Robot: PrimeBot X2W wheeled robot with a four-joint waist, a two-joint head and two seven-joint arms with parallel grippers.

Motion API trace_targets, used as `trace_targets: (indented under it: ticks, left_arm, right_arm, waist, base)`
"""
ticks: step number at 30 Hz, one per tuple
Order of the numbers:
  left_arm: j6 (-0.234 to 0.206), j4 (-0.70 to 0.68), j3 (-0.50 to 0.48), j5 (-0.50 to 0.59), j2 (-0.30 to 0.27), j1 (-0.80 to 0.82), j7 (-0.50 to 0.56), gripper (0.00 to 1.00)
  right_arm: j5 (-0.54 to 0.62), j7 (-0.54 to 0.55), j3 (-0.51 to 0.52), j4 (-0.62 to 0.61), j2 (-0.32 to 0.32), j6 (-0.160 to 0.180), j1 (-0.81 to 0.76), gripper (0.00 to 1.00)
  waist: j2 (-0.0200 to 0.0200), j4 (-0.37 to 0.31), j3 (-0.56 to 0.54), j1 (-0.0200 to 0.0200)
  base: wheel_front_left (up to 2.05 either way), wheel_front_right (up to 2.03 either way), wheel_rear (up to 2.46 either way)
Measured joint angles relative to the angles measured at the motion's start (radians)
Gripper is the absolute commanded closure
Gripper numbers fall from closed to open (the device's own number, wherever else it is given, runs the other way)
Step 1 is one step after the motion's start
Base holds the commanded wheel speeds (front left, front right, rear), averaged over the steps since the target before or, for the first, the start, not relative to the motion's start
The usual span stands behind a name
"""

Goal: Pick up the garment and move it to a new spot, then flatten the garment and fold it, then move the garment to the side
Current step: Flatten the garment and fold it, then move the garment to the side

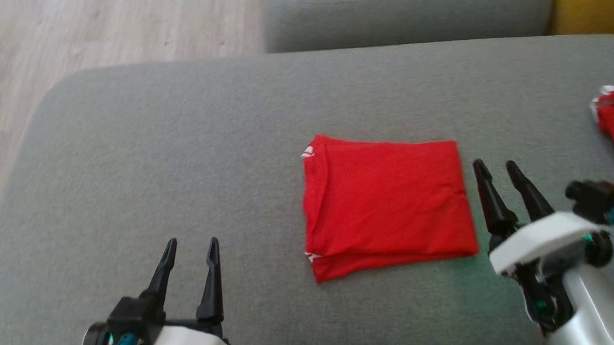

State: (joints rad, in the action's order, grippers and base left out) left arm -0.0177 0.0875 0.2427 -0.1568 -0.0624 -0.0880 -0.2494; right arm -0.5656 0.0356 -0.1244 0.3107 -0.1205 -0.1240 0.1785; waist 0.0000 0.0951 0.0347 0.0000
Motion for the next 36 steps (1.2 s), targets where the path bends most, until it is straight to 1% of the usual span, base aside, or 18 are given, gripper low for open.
trace_targets:
  ticks: [3,8,11,13,16,19,24,36]
  left_arm:
    - [0.0,-0.002,-0.015,-0.021,0.001,-0.017,0.0,0.0]
    - [0.002,-0.004,-0.048,-0.072,0.004,-0.04,0.0,0.0]
    - [0.01,-0.005,-0.061,-0.074,0.004,-0.055,0.0,0.0]
    - [0.018,-0.023,-0.065,-0.073,0.004,-0.07,0.0,0.0]
    - [0.018,-0.048,-0.068,-0.055,0.005,-0.078,0.0,0.0]
    - [0.017,-0.06,-0.068,-0.043,0.005,-0.086,0.0,0.0]
    - [0.009,-0.06,-0.065,-0.022,0.005,-0.098,0.0,0.0]
    - [0.003,-0.052,-0.054,-0.002,0.005,-0.098,0.0,0.0]
  right_arm:
    - [0.033,-0.086,-0.005,-0.005,-0.02,0.0,-0.042,0.0]
    - [0.091,-0.224,-0.049,0.0,-0.053,0.0,-0.114,0.0]
    - [0.129,-0.268,-0.082,0.002,-0.065,0.0,-0.139,0.0]
    - [0.154,-0.281,-0.082,0.001,-0.063,0.0,-0.158,0.0]
    - [0.19,-0.284,-0.043,-0.031,-0.042,0.0,-0.187,0.0]
    - [0.231,-0.284,-0.012,-0.063,-0.018,0.0,-0.217,0.0]
    - [0.292,-0.284,0.028,-0.074,0.013,0.0,-0.244,0.0]
    - [0.321,-0.284,0.041,-0.083,0.025,0.0,-0.251,0.0]
  waist:
    - [0.0,-0.027,-0.023,0.0]
    - [0.0,-0.051,-0.05,0.0]
    - [0.0,-0.052,-0.057,0.0]
    - [0.0,-0.046,-0.062,0.0]
    - [0.0,-0.041,-0.065,0.0]
    - [0.0,-0.037,-0.066,0.0]
    - [0.0,-0.035,-0.063,0.0]
    - [0.0,-0.034,-0.064,0.0]
  base:
    - [0.0,0.0,0.0]
    - [0.0,0.0,0.0]
    - [0.0,0.0,0.0]
    - [0.0,0.0,0.0]
    - [0.0,0.0,0.0]
    - [0.0,0.0,0.0]
    - [0.0,0.0,0.0]
    - [0.0,0.0,0.0]
